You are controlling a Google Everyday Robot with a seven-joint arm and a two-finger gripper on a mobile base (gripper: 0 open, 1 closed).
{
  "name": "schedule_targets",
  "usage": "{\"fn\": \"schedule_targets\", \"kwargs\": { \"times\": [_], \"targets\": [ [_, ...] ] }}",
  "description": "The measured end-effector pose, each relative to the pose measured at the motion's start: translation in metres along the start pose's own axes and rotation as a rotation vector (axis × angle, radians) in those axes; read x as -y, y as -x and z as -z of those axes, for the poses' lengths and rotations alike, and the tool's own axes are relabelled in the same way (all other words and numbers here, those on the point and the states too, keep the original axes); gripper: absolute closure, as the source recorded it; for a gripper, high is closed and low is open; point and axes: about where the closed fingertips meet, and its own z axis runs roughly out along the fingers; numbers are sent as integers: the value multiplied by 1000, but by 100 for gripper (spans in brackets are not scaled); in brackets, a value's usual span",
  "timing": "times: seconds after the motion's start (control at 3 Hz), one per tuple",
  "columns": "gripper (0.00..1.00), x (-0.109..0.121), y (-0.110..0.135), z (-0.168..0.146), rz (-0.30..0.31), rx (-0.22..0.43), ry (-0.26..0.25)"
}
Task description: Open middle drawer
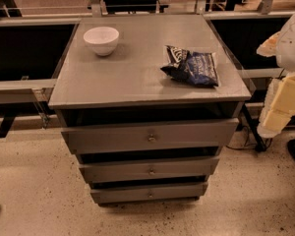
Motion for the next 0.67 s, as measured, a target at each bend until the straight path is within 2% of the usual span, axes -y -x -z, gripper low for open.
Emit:
{"fn": "schedule_targets", "kwargs": {
  "times": [0.33, 0.67],
  "targets": [
    [0, 0, 0, 0, 0, 0, 0],
    [0, -3, -5, -41, -17, 31, 39]
  ]
}}
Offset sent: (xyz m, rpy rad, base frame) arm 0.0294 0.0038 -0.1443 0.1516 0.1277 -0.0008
